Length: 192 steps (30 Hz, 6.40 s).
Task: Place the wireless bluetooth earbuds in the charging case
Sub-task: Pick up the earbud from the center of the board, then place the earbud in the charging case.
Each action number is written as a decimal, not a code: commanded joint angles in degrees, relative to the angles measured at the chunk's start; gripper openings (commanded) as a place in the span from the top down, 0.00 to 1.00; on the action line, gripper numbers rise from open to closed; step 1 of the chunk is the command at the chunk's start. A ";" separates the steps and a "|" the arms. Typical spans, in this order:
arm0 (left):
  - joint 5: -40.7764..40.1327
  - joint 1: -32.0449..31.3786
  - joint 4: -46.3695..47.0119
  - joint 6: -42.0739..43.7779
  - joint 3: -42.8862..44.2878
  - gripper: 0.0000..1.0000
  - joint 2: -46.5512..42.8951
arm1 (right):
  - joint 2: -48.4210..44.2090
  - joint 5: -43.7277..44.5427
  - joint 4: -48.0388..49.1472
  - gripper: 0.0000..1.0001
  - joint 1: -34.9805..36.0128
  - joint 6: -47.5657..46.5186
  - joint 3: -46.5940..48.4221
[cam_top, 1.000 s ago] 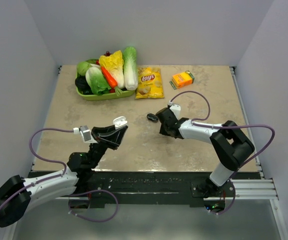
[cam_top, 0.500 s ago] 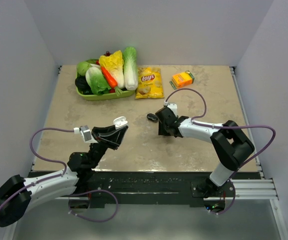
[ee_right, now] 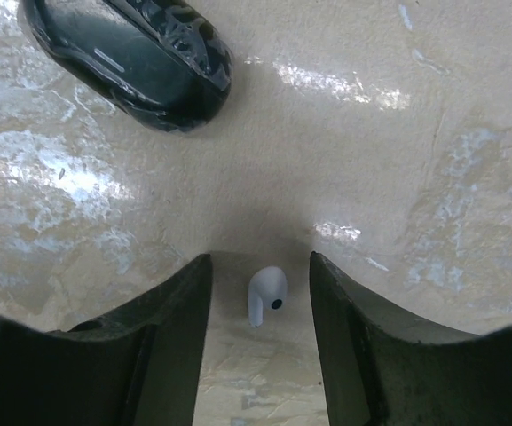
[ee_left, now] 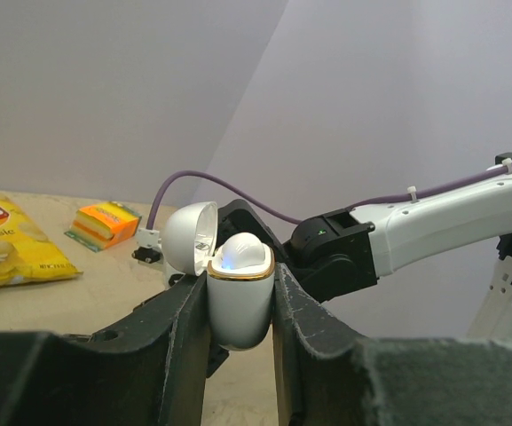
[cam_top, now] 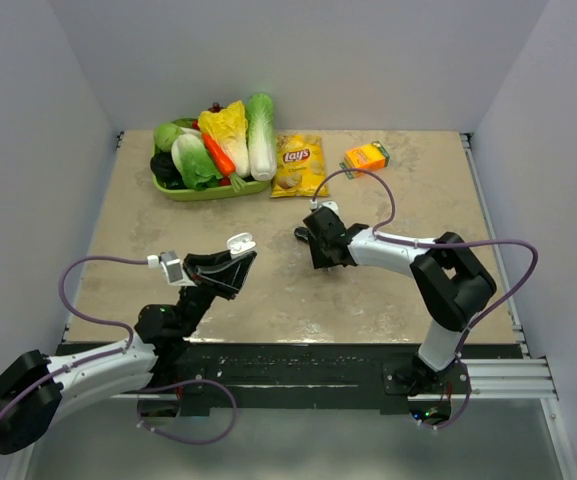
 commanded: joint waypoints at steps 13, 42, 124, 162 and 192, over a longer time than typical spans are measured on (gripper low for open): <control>0.63 -0.30 11.27 0.03 -14.43 1.00 1.36 | -0.13 -1.16 0.39 0.55 -0.11 0.75 -2.31; 1.08 -0.39 12.07 -0.41 -14.52 1.00 1.98 | -1.46 -4.86 0.66 0.81 -0.02 3.12 -6.62; 29.73 -0.30 35.53 11.02 37.33 1.00 29.49 | -58.15 -21.21 52.08 1.00 3.85 0.93 -19.36; 28.76 -0.39 35.53 11.72 40.23 1.00 31.42 | -58.94 -22.08 50.67 1.00 3.85 0.13 -21.65; 26.21 -0.30 35.53 13.74 42.08 1.00 34.59 | -60.69 -22.00 47.42 0.87 3.76 -0.57 -19.89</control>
